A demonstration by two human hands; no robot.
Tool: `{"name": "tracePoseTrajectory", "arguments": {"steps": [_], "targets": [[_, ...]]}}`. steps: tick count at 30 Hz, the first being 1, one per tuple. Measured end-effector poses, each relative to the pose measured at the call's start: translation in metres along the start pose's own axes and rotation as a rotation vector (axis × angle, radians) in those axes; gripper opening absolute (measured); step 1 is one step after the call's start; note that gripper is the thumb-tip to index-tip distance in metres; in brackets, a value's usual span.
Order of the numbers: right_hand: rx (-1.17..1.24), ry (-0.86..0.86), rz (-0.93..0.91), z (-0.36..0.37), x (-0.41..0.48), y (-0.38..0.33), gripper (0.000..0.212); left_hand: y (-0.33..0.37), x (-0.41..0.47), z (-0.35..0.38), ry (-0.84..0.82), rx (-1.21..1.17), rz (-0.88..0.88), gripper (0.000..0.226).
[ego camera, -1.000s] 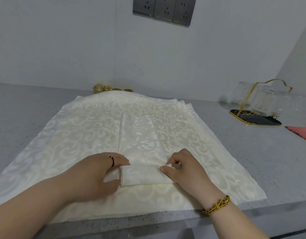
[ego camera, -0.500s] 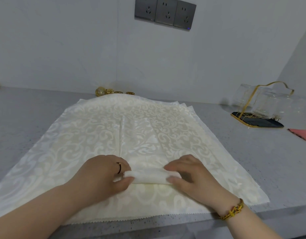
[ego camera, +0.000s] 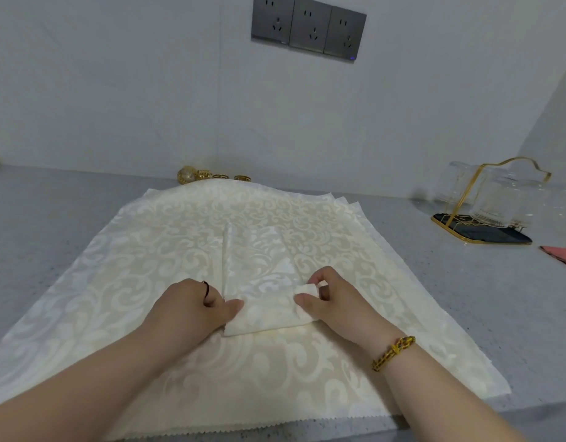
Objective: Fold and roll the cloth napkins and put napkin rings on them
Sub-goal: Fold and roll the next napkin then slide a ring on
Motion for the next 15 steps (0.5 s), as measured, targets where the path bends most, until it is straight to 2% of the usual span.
{"name": "tracePoseTrajectory", "arguments": {"steps": [4, 6, 9, 12, 15], "targets": [[-0.230, 0.126, -0.061, 0.005, -0.003, -0.004, 0.027, 0.004, -0.002, -0.004, 0.050, 0.180, -0.001, 0.041], [-0.249, 0.168, -0.088, 0.006, -0.004, -0.004, 0.027, 0.005, -0.001, -0.006, 0.057, 0.227, 0.003, 0.034], [-0.202, 0.217, -0.211, 0.008, -0.004, -0.005, 0.023, 0.005, 0.003, -0.007, 0.006, 0.198, 0.034, 0.028], [-0.254, 0.207, -0.388, 0.012, -0.005, -0.009, 0.005, 0.007, 0.011, -0.009, 0.014, 0.160, 0.092, 0.026], [-0.266, 0.191, -0.387, 0.013, -0.003, -0.008, 0.007, 0.001, 0.039, -0.015, 0.073, -0.009, 0.007, 0.020]]}}
Point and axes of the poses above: each hand's wrist, its own x-axis towards the middle knuckle, its own z-axis out of the palm, y = z × x, the point moved 4 cm from there along x, towards the middle knuckle, and after that the axes turned 9 degrees about x, right-handed, at the moved point
